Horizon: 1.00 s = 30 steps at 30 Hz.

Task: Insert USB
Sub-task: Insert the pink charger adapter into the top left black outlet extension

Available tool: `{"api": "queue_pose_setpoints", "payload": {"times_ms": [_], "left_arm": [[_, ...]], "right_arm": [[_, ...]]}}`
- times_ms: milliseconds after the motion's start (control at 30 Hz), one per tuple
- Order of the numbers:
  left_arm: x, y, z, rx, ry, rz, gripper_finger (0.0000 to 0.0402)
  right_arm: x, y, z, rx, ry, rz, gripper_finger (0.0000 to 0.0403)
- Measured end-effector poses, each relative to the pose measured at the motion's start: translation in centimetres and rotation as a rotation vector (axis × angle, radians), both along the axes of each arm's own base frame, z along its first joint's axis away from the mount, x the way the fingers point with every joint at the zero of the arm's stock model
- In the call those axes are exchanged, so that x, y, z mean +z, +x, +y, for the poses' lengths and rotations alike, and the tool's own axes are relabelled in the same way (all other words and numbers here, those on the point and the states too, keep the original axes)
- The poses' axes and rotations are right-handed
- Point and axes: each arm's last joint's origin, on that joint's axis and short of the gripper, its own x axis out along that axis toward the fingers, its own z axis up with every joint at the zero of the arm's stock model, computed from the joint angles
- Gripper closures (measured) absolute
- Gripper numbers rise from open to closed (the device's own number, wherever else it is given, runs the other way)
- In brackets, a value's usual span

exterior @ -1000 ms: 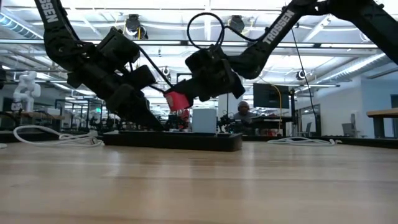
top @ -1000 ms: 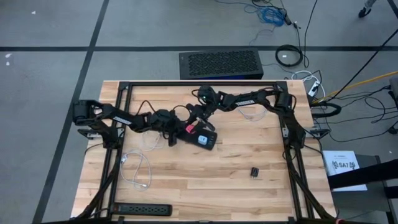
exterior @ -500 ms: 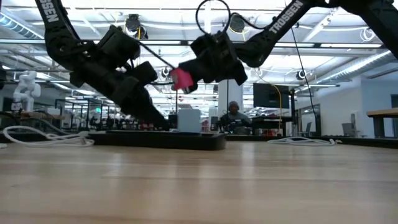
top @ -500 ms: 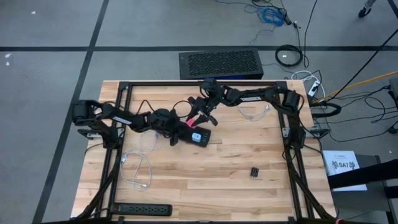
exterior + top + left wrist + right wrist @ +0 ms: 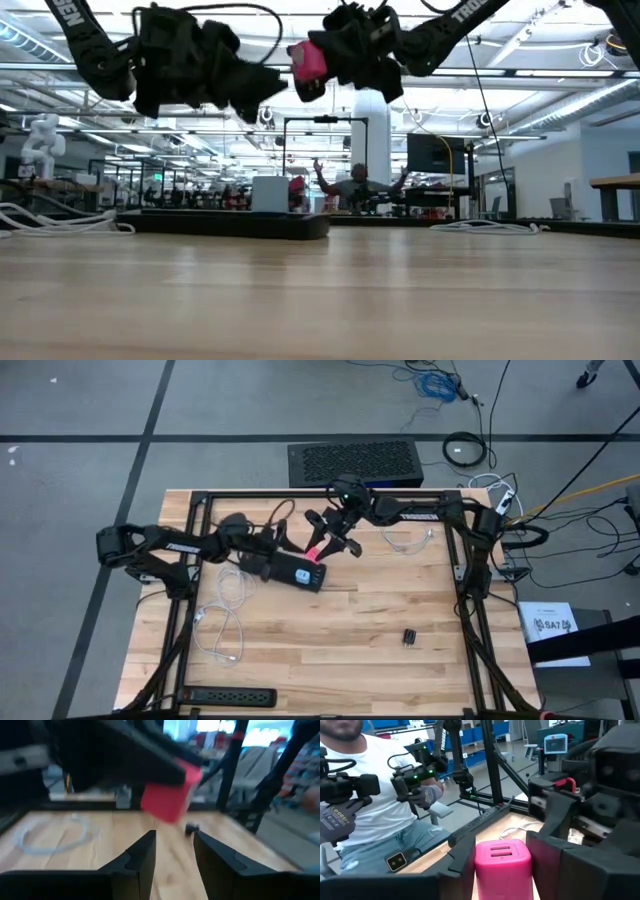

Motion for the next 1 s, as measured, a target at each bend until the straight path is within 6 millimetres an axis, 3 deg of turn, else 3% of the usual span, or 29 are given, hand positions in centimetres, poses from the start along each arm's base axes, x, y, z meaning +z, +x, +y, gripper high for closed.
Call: {"api": "queue_pose_setpoints", "payload": {"times_ms": [333,667,1000], "left_arm": [[1.5,1.0,-0.3,-0.097,0.01,-0.05,0.0262],[3.0,2.3,-1.4,-0.18,0.015,-0.059,0.026],[3.7,3.2,-2.2,-0.15,0.088,-0.078,0.0228]], "right_arm": [[0.7,0.7,2.0,0.045,-0.006,-0.044,0.0284],[1.1,0.8,2.3,0.065,0.005,-0.06,0.0284],[1.3,0.8,2.6,0.078,-0.002,-0.074,0.0284]]}}
